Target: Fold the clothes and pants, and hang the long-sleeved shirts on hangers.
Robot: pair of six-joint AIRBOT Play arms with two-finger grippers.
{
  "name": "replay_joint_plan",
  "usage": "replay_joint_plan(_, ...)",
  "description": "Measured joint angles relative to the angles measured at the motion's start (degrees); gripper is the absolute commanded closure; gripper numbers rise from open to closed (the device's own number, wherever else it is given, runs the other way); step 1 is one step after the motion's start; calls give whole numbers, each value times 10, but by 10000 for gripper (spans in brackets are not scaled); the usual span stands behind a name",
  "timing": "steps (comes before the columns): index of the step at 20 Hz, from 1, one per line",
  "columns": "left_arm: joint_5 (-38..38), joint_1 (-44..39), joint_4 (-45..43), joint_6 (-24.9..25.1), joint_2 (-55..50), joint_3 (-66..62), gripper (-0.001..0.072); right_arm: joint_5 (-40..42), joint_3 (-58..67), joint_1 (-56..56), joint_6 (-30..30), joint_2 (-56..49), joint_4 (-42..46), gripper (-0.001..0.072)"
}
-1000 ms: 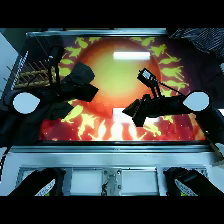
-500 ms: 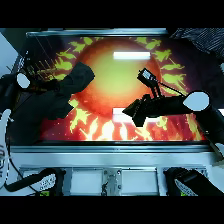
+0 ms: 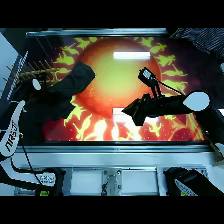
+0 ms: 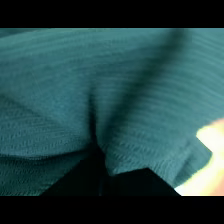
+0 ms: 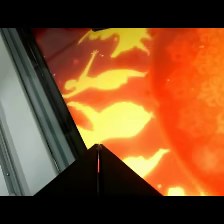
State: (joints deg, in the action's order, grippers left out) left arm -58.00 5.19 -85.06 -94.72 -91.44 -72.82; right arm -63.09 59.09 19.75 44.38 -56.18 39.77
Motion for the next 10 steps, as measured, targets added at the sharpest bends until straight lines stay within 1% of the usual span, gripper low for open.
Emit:
replay_joint_plan(2,-13,-40,38,5,13,-30,690,-6,0,0,0,0,-34,688)
replay_joint_plan(5,-25,-139,101,19,50,-75,690,-7,0,-11,0,3,-59,690)
replay_joint_plan(7,-26,-223,122,23,73,-92,690,-6,0,-42,12,12,-52,690)
replay_joint_plan(10,-16,-352,133,26,89,-103,688,-5,0,-117,63,38,-2,690)
